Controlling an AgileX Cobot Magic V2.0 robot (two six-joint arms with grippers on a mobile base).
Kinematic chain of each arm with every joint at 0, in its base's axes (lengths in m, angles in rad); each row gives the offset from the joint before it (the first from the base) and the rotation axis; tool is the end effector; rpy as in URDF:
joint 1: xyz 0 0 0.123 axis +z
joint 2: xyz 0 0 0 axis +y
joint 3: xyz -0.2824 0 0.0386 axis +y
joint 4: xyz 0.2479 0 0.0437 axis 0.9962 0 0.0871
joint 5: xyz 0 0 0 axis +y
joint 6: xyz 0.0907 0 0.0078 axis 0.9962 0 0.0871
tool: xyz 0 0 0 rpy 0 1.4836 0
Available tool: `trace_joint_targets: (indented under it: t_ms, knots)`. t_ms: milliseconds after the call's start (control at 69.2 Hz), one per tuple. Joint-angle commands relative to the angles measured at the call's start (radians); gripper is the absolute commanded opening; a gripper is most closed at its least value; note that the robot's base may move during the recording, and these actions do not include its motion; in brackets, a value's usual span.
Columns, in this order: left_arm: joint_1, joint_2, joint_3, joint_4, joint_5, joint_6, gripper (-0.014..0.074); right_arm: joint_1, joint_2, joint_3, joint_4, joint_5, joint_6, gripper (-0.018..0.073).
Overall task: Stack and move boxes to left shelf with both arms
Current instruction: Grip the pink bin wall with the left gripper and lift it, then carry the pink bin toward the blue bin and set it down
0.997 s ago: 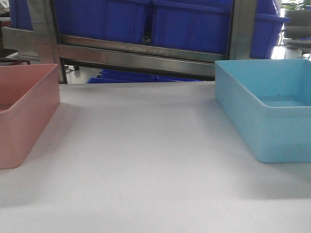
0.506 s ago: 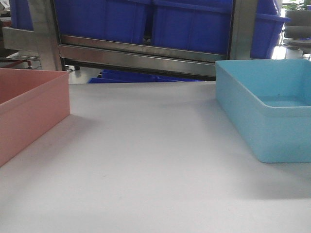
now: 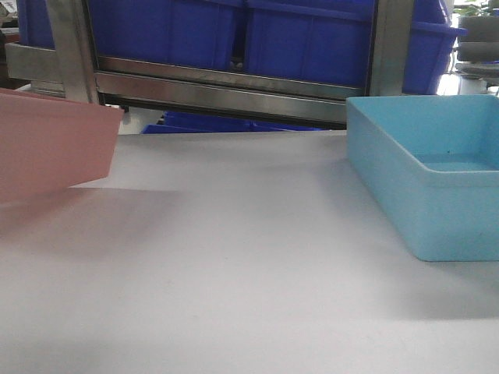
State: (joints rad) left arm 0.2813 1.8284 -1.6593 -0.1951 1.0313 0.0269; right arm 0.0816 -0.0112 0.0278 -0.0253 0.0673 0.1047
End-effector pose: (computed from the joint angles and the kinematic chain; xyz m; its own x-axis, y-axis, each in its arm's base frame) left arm 0.3897 0.0968 0.3074 -0.8409 -0.3191 -0.4371 -0.2651 0.9470 -0.1815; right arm 0.0566 0.0045 0.1982 -0.0030 0.0794 -0.9968 -0.0798 0.9936 0.0794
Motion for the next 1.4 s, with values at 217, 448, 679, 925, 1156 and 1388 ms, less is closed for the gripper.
trace_joint_targets:
  t_ms: [217,448,679,925,1156,1388]
  knots:
    - [-0.187,-0.183,-0.039,-0.047,0.044,-0.271,-0.0006,-0.006,-0.019,-0.017,-0.009,-0.087,-0.006,0.0055]
    - [-0.395,-0.183,-0.015,0.032,-0.071,-0.523,-0.0005,-0.006,-0.019,-0.017,-0.009,-0.087,-0.006,0.0055]
    - [-0.569,-0.179,0.069,0.338,-0.154,-0.895,-0.0006,-0.006,-0.019,-0.017,-0.009,-0.087,-0.006,0.0055]
    - [-0.702,-0.127,0.134,0.410,-0.170,-0.943,-0.0006,-0.006,-0.019,-0.017,-0.008,-0.088,-0.006,0.0055]
    - [-0.752,-0.042,0.163,0.412,-0.207,-1.033,-0.0006,-0.006,-0.019,-0.017,-0.008,-0.088,-0.006,0.0055]
    - [-0.761,0.032,0.164,0.403,-0.194,-1.029,-0.0006,-0.006,-0.019,-0.017,-0.008,-0.088,-0.006,0.0055]
